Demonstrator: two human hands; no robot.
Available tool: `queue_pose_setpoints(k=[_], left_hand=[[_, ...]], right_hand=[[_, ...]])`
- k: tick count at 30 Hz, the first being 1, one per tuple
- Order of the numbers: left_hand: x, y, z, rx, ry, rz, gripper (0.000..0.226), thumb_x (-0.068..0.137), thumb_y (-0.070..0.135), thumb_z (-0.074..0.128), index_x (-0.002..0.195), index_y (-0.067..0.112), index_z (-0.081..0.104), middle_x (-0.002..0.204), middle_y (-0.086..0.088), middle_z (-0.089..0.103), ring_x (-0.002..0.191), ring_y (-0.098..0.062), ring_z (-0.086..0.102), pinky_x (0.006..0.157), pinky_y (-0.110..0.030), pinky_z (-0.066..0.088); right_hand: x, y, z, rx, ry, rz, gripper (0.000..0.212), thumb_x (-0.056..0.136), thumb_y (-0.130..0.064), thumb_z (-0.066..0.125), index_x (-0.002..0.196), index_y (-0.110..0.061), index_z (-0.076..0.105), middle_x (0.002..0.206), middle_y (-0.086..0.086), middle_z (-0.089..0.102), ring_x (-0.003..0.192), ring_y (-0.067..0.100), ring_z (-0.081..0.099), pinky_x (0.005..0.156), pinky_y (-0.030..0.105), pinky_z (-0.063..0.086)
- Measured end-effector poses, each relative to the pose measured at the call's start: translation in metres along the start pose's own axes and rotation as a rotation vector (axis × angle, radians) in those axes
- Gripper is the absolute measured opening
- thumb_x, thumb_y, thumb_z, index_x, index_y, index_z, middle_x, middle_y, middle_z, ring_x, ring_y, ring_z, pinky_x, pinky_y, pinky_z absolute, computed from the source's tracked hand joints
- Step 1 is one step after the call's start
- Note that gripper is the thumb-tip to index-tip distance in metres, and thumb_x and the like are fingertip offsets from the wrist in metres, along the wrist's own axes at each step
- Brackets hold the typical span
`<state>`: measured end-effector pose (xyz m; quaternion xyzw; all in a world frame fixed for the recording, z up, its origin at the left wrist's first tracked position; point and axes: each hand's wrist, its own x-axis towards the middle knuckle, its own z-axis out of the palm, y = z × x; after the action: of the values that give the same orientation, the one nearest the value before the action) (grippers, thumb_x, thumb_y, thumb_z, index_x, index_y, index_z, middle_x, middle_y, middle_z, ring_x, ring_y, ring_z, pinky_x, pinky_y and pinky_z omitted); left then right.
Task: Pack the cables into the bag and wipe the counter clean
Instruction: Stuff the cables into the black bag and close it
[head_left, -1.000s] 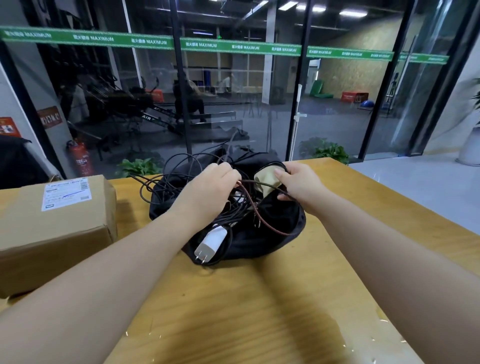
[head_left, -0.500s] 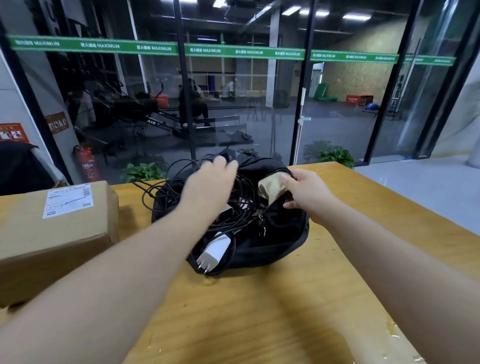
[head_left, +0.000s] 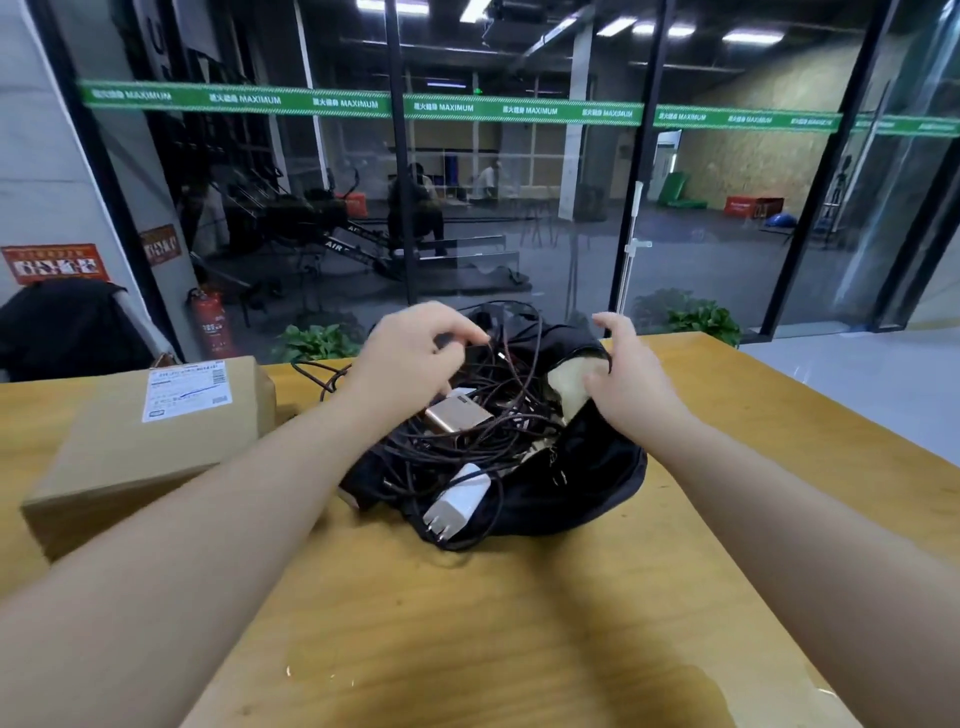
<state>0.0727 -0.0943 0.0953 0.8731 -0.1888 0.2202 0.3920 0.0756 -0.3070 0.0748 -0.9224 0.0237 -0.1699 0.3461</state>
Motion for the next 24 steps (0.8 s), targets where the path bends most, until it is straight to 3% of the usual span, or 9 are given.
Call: queue_pose_setpoints(k=[2, 3, 7, 9, 12, 15, 18, 20, 24], left_hand=[[-0.005, -0.035, -0.012, 0.016, 0.281, -0.265, 0.02, 0.09, 0.007, 0.047, 0.103, 0.017, 0.059, 0.102, 0.002, 0.055, 0.082, -0.018, 0.058, 0.066, -0.013, 0.041], [-0.007, -0.058, -0.012, 0.058, 0.265, -0.466, 0.016, 0.091, 0.006, 0.045, 0.102, 0.013, 0.054, 0.105, -0.005, 0.051, 0.088, -0.023, 0.053, 0.071, -0.02, 0.04], [-0.024, -0.114, 0.013, 0.085, -0.151, -0.834, 0.013, 0.09, 0.001, 0.037, 0.082, 0.006, 0.046, 0.085, -0.013, 0.048, 0.08, -0.024, 0.04, 0.065, -0.033, 0.035], [-0.028, -0.118, 0.018, 0.093, -0.177, -0.831, 0.008, 0.09, 0.009, 0.044, 0.085, 0.005, 0.048, 0.087, -0.014, 0.051, 0.077, -0.025, 0.044, 0.064, -0.032, 0.036], [-0.028, -0.114, 0.014, 0.272, -0.229, -0.788, 0.022, 0.091, 0.028, 0.056, 0.087, 0.007, 0.056, 0.09, -0.012, 0.059, 0.084, -0.031, 0.057, 0.076, -0.032, 0.047], [-0.022, -0.116, 0.004, 0.435, -0.295, -0.764, 0.027, 0.093, 0.032, 0.052, 0.085, 0.006, 0.055, 0.101, -0.015, 0.063, 0.1, -0.037, 0.059, 0.092, -0.041, 0.048], [-0.017, -0.106, 0.0, 0.424, -0.291, -0.659, 0.039, 0.099, 0.023, 0.042, 0.065, 0.004, 0.045, 0.068, -0.01, 0.052, 0.065, -0.026, 0.052, 0.06, -0.032, 0.044], [-0.017, -0.096, 0.001, 0.41, -0.284, -0.603, 0.04, 0.099, 0.017, 0.042, 0.061, 0.006, 0.041, 0.061, -0.006, 0.043, 0.06, -0.024, 0.044, 0.055, -0.029, 0.035], [-0.016, -0.082, 0.003, 0.558, -0.294, -0.429, 0.022, 0.097, 0.022, 0.045, 0.084, 0.012, 0.06, 0.095, -0.012, 0.064, 0.092, -0.032, 0.058, 0.074, -0.033, 0.044]], right_hand=[[-0.004, -0.002, 0.006, -0.334, 0.071, -0.198, 0.063, 0.088, -0.001, 0.045, 0.143, -0.027, 0.031, 0.134, 0.013, 0.04, 0.112, 0.03, 0.045, 0.087, 0.036, 0.042], [-0.007, -0.007, 0.01, -0.437, 0.115, -0.326, 0.064, 0.086, -0.001, 0.047, 0.143, -0.026, 0.034, 0.145, 0.012, 0.032, 0.129, 0.032, 0.034, 0.101, 0.039, 0.037], [-0.015, -0.034, 0.031, -0.442, -0.098, -0.555, 0.051, 0.094, -0.035, 0.044, 0.143, -0.043, 0.03, 0.158, -0.006, 0.016, 0.148, 0.022, 0.002, 0.118, 0.054, 0.005], [-0.017, -0.044, 0.045, -0.446, -0.32, -0.503, 0.058, 0.088, -0.063, 0.04, 0.142, -0.051, 0.024, 0.159, -0.012, 0.011, 0.148, 0.02, -0.007, 0.115, 0.061, -0.001], [-0.018, -0.046, 0.061, -0.524, -0.455, -0.447, 0.076, 0.077, -0.074, 0.046, 0.144, -0.05, 0.019, 0.16, -0.011, 0.007, 0.147, 0.021, -0.013, 0.112, 0.067, -0.001], [-0.014, -0.04, 0.066, -0.574, -0.414, -0.45, 0.08, 0.076, -0.073, 0.049, 0.145, -0.047, 0.018, 0.16, -0.008, 0.007, 0.148, 0.022, -0.012, 0.113, 0.065, 0.001], [-0.011, -0.035, 0.067, -0.596, -0.358, -0.466, 0.085, 0.077, -0.071, 0.05, 0.147, -0.044, 0.012, 0.161, -0.004, 0.006, 0.148, 0.022, -0.009, 0.116, 0.058, 0.001], [-0.011, -0.038, 0.069, -0.6, -0.315, -0.519, 0.089, 0.078, -0.068, 0.053, 0.149, -0.041, 0.006, 0.161, -0.003, 0.003, 0.148, 0.023, -0.006, 0.118, 0.055, 0.001], [-0.017, -0.059, 0.084, -0.644, -0.261, -0.724, 0.095, 0.078, -0.066, 0.054, 0.151, -0.033, 0.003, 0.161, -0.004, 0.002, 0.148, 0.022, -0.007, 0.116, 0.054, 0.0]])
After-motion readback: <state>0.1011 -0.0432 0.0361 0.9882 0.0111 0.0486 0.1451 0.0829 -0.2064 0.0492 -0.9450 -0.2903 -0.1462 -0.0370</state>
